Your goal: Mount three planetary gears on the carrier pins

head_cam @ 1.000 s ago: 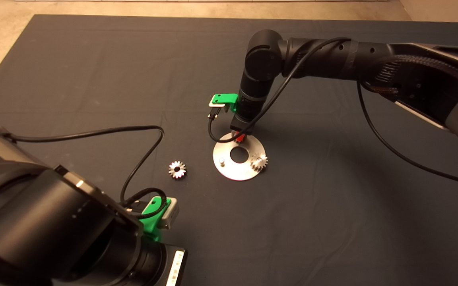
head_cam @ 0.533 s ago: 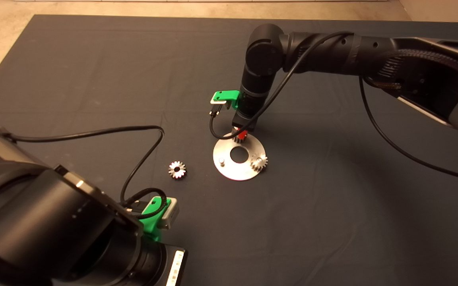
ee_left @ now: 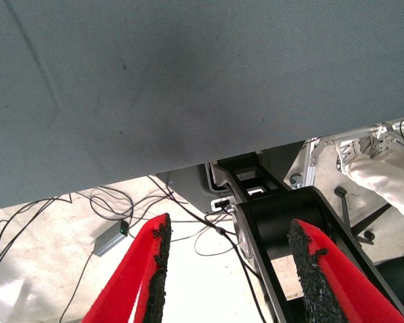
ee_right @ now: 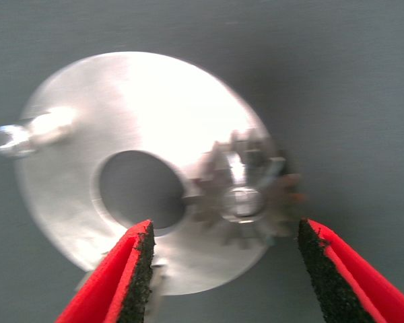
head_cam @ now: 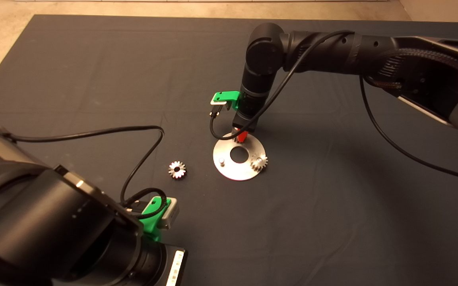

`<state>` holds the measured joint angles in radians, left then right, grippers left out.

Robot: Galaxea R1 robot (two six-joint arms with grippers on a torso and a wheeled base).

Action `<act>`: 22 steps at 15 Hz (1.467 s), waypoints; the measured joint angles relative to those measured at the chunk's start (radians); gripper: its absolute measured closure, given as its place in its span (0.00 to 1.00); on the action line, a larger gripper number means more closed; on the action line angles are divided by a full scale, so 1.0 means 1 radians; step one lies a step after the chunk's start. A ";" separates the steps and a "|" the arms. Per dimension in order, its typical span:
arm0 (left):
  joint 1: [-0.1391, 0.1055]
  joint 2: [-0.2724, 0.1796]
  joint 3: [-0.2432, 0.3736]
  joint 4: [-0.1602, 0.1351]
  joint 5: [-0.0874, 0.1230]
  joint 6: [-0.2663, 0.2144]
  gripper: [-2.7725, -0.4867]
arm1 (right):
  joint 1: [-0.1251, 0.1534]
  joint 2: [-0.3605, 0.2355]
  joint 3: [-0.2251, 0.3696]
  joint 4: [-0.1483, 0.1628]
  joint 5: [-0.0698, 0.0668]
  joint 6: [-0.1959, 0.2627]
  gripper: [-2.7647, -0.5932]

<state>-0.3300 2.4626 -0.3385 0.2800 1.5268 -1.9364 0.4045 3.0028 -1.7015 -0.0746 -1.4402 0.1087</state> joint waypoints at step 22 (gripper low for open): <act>0.000 0.001 0.000 0.000 0.000 0.000 0.70 | 0.167 -0.467 0.466 0.070 -0.080 0.430 0.33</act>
<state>-0.3300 2.4636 -0.3385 0.2804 1.5268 -1.9362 0.5710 2.5357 -1.2360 -0.0047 -1.5199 0.5384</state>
